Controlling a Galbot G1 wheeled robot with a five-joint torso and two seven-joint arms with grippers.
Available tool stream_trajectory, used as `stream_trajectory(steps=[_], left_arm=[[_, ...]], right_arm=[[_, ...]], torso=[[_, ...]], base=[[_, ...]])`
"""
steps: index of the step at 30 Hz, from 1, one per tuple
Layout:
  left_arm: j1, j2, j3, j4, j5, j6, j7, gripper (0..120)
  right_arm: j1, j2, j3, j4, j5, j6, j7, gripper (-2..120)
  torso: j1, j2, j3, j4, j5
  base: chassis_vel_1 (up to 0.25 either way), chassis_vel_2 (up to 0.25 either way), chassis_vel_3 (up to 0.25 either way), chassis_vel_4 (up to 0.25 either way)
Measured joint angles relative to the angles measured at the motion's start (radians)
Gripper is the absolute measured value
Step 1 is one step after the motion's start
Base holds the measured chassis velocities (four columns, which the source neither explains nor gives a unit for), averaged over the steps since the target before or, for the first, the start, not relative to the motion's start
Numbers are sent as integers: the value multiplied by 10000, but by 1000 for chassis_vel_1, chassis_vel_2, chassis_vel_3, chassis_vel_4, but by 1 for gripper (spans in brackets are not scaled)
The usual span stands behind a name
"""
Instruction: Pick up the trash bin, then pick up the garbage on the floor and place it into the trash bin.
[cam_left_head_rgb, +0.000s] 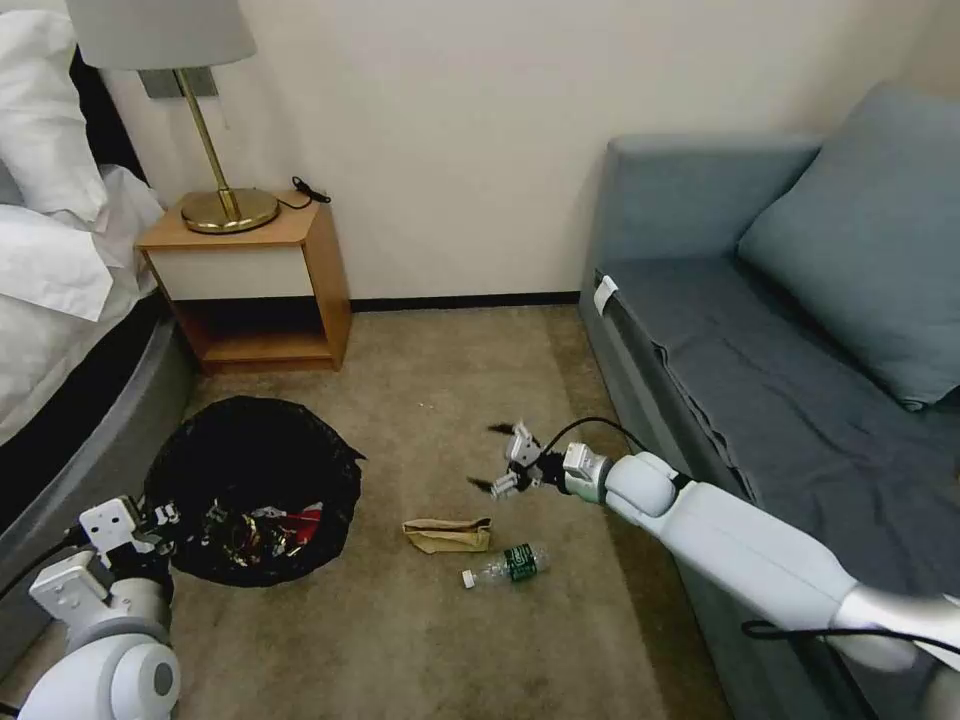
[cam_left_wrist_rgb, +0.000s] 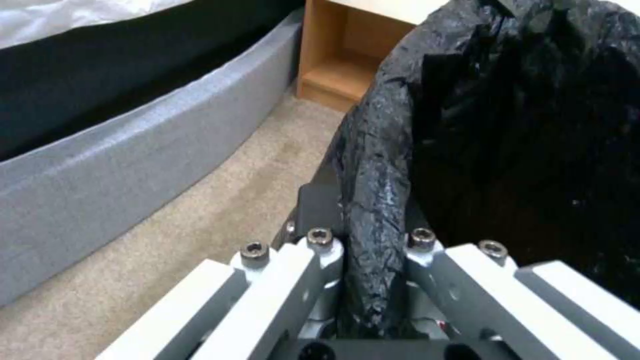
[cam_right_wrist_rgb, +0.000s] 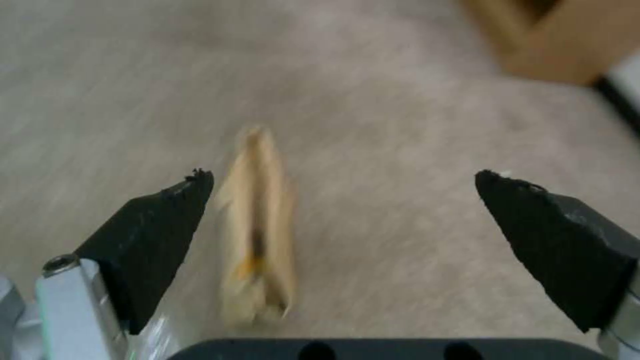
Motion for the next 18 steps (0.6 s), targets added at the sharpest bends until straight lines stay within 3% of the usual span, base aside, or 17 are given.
stream_trajectory(steps=[7, 18], left_arm=[[-107, -9, 112, 189, 140, 0, -6, 4], [-164, -64, 218, 370, 327, -13, -22, 4]], right_arm=[[999, 808, -1030, -2142, -645, 418, -1946, 100], [1147, 2172, -1556, -4182, -1405, 787, -2674, 100]], torso=[[0, 0, -1, 0, -5], [0, 0, -1, 0, -3]], base=[[0, 0, 0, 0], [0, 0, 0, 0]])
